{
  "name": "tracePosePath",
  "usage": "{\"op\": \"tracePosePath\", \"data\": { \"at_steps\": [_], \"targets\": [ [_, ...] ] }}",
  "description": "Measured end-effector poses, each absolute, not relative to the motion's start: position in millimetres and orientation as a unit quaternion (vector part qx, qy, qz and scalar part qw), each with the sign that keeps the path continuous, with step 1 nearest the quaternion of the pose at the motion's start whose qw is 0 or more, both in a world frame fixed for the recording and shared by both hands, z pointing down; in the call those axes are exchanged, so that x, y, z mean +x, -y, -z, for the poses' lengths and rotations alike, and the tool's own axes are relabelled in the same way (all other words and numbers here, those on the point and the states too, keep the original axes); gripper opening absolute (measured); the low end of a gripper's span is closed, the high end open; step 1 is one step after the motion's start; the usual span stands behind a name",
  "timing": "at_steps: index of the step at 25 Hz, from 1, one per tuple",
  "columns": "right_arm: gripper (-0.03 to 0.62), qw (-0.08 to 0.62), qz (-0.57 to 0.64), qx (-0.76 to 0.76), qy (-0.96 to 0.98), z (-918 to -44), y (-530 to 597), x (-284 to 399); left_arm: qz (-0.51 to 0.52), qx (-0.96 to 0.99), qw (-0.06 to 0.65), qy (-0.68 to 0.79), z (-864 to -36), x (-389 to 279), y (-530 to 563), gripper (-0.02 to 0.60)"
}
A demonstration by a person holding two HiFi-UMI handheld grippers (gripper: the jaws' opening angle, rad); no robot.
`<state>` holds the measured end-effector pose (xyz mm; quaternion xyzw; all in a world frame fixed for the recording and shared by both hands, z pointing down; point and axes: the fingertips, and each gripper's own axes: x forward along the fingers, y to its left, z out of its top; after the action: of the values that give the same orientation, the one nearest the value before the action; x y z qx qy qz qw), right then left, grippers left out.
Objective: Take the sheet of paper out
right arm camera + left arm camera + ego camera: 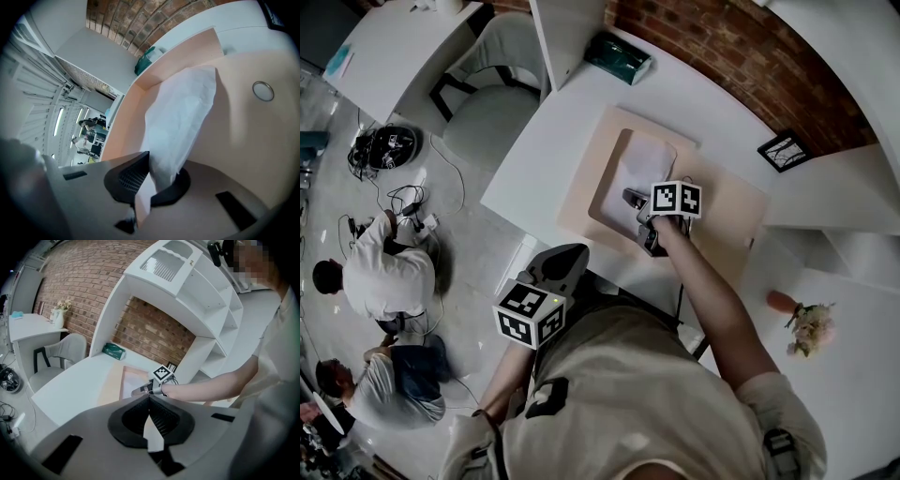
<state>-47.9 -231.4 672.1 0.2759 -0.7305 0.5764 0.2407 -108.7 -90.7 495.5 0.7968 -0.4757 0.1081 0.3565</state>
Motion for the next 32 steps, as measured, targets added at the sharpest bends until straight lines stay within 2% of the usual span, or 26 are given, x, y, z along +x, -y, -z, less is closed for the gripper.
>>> {"op": "tracePosePath", "data": {
  "at_steps": [32],
  "targets": [
    [0.028,0.201,-0.611,0.260,0.720,-672,231,-38,-0.112,0.815,0.332,0.462,-471,-102,105,0.017]
  ]
}}
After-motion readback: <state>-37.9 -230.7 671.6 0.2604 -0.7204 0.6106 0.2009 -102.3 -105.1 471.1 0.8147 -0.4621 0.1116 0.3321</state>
